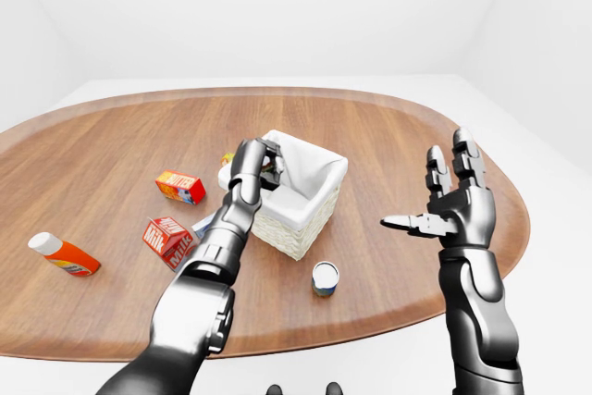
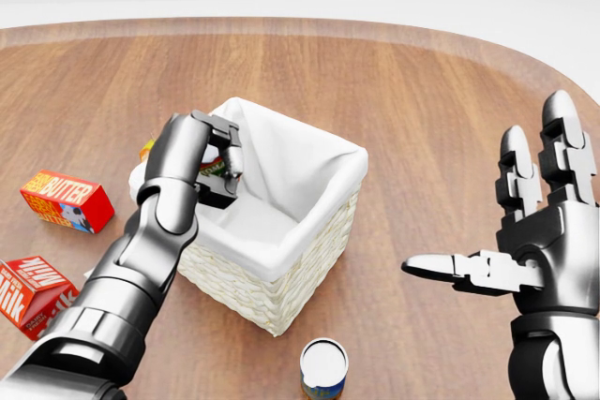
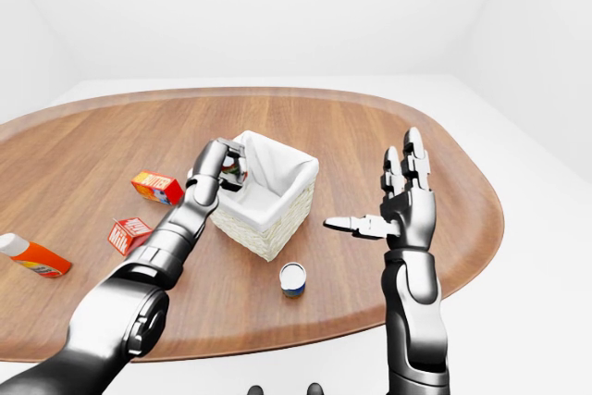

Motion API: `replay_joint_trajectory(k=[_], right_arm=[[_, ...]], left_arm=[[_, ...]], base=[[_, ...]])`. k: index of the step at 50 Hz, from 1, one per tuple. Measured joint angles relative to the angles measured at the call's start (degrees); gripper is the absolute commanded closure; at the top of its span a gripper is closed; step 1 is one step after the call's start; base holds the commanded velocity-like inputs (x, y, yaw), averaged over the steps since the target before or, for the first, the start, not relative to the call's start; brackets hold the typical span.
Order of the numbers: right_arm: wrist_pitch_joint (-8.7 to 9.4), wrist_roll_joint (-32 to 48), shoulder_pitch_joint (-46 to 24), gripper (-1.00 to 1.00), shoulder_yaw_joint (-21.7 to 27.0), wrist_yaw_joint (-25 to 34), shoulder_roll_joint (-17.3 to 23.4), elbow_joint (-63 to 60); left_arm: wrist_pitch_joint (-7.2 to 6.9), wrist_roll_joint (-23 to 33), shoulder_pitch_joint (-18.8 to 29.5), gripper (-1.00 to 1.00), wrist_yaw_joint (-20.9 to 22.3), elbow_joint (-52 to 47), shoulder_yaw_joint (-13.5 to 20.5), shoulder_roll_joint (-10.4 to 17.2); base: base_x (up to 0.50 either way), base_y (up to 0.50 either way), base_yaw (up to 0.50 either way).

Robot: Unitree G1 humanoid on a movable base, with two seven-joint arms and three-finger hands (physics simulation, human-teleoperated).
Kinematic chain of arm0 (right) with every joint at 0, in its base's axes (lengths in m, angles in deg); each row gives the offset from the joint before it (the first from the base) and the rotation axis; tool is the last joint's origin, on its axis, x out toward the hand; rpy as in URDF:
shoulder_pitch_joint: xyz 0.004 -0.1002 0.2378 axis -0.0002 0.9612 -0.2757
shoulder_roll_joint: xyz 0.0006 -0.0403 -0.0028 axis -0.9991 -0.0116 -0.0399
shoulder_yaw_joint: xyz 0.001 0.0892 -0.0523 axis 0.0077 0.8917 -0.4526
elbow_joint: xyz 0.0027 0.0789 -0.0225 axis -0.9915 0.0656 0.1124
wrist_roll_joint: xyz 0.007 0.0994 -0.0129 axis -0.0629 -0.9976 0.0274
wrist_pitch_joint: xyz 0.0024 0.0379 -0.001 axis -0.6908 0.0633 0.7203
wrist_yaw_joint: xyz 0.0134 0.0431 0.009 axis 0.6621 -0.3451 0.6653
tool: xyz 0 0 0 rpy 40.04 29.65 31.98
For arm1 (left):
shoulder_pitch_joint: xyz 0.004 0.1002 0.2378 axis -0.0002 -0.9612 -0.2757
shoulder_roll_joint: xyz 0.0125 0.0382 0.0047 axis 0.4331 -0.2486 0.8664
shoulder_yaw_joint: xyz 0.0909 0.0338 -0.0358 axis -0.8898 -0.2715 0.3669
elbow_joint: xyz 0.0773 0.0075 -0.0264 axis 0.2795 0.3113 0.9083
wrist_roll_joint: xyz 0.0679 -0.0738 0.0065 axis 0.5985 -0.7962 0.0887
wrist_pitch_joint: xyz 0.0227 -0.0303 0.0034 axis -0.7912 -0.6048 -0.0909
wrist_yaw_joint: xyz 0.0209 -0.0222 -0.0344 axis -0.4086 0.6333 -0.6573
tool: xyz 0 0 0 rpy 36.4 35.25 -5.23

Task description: Pick up the tomato sauce, and put it in the basket.

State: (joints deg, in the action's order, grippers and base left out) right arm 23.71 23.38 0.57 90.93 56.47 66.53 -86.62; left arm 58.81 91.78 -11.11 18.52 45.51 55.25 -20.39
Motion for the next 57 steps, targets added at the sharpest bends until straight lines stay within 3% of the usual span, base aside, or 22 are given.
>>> replay_joint_trajectory(k=[1, 2, 3, 25, 39, 49, 57], right_arm=[[0.00, 0.0, 0.0, -1.00, 0.0, 0.0, 0.0, 0.0], [0.00, 0.0, 0.0, -1.00, 0.0, 0.0, 0.0, 0.0], [0.00, 0.0, 0.0, -1.00, 0.0, 0.0, 0.0, 0.0], [0.00, 0.1, 0.1, -1.00, -0.3, 0.1, -0.1, 0.2], [0.00, 0.2, 0.1, -1.00, -0.4, 0.2, -0.2, 0.7], [0.00, 0.2, 0.2, -1.00, -0.5, 0.2, -0.2, 0.7], [0.00, 0.2, 0.3, -1.00, -0.5, 0.2, -0.2, 0.6]], left_arm=[[0.00, 0.0, 0.1, 0.78, -0.1, 0.1, 0.0, 0.0], [0.00, 0.0, 0.1, -0.55, -0.1, 0.3, 0.0, 0.0], [0.00, 0.1, 0.2, -1.00, -0.3, 0.3, 0.0, 0.0], [0.00, 0.0, 0.5, -1.00, -0.7, -0.7, 0.1, 0.0], [-0.15, -0.9, -2.2, -1.00, 2.9, -11.9, 0.4, -0.1], [-3.63, -1.5, -6.2, -1.00, 7.2, -26.0, 0.5, -0.3], [-7.82, -1.9, -9.9, -1.00, 10.4, -37.5, 0.6, -0.7]], base=[[0.00, 0.00, 0.00], [0.00, 0.00, 0.00], [0.00, 0.00, 0.00], [0.00, 0.00, 0.00], [0.00, 0.00, 0.00], [0.00, 0.00, 0.00], [0.00, 0.00, 0.00]])
